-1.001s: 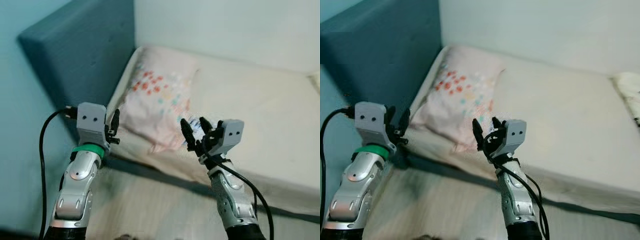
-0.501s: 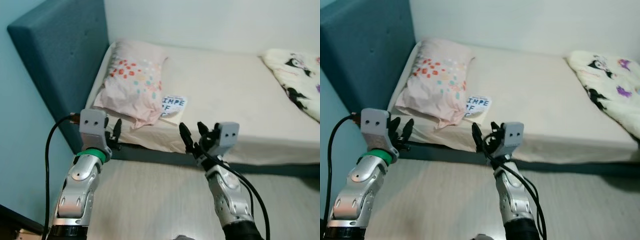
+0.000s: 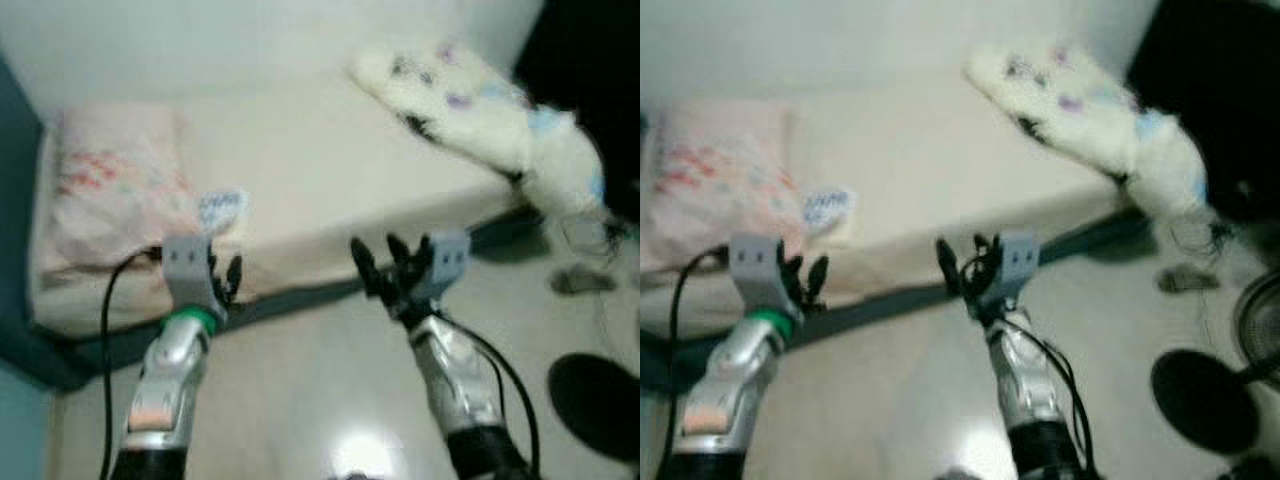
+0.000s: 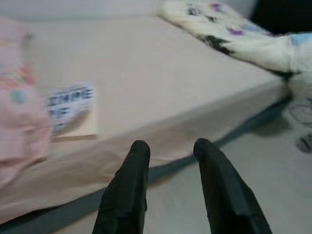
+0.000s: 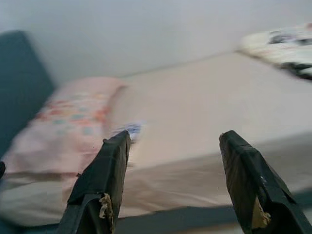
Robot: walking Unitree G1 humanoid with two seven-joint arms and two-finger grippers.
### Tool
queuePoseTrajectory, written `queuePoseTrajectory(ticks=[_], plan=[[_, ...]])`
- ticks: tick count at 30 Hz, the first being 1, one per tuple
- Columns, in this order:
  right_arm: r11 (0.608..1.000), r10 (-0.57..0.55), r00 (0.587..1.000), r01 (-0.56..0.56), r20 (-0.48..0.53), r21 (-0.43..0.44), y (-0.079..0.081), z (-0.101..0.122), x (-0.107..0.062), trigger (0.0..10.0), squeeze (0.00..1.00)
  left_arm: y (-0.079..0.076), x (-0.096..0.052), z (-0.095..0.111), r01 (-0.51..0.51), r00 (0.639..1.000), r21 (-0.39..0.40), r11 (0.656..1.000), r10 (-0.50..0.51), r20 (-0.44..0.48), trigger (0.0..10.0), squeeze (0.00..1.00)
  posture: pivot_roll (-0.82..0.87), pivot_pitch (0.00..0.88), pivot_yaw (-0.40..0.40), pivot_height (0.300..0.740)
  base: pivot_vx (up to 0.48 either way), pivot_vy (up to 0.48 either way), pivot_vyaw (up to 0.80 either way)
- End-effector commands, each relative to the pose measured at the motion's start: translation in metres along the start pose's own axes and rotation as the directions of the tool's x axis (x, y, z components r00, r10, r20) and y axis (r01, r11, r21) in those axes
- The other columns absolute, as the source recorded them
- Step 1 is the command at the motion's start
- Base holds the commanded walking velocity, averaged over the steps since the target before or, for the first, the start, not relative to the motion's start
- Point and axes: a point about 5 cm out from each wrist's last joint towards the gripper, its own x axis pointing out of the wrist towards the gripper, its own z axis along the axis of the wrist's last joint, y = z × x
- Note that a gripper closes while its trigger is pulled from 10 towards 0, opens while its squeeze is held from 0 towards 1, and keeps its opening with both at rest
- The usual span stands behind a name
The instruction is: Clean up the room
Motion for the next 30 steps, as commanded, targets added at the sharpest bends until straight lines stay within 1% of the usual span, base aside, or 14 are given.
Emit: queuePoseTrajectory(ticks=[1, 11, 12, 15, 21, 30], plan=[[1.000, 0.005, 1.000, -0.005, -0.017, 0.010, 0.001, -0.007, -0.002, 10.0, 0.00, 0.004, -0.002, -0.009, -0.021, 0.999, 0.008, 1.000, 0.021, -0.027, 10.0, 0.00, 0.00, 0.000, -0.002, 0.724, 0.000, 0.000, -0.78], [1.000, 0.011, 1.000, -0.011, -0.019, 0.014, 0.001, -0.007, -0.002, 10.0, 0.00, 0.000, 0.000, -0.004, -0.011, 1.000, 0.025, 1.000, 0.011, 0.000, 10.0, 0.00, 0.00, 0.000, -0.003, 0.724, 0.000, 0.000, -0.78], [1.000, 0.011, 1.000, -0.011, -0.018, 0.016, 0.001, -0.007, -0.002, 10.0, 0.00, -0.004, 0.001, -0.001, 0.005, 1.000, 0.018, 1.000, -0.005, 0.016, 10.0, 0.00, 0.00, 0.000, -0.005, 0.724, 0.000, 0.000, -0.78], [1.000, 0.011, 1.000, -0.011, -0.018, 0.017, 0.001, -0.008, -0.002, 10.0, 0.00, -0.009, 0.002, 0.003, 0.024, 0.999, 0.008, 1.000, -0.024, 0.033, 10.0, 0.00, 0.00, 0.000, -0.005, 0.724, 0.000, 0.000, -0.78], [1.000, 0.010, 1.000, -0.009, -0.014, 0.016, 0.001, -0.007, -0.002, 10.0, 0.00, -0.014, 0.004, 0.007, 0.040, 0.998, 0.007, 0.999, -0.040, 0.048, 10.0, 0.00, 0.00, 0.000, -0.004, 0.724, 0.000, 0.000, -0.78], [1.000, 0.002, 1.000, -0.002, -0.012, 0.014, -0.001, -0.007, -0.003, 10.0, 0.00, -0.015, 0.005, 0.006, 0.043, 0.998, 0.012, 0.999, -0.044, 0.045, 10.0, 0.00, 0.00, 0.000, -0.004, 0.724, 0.000, 0.000, -0.78]])
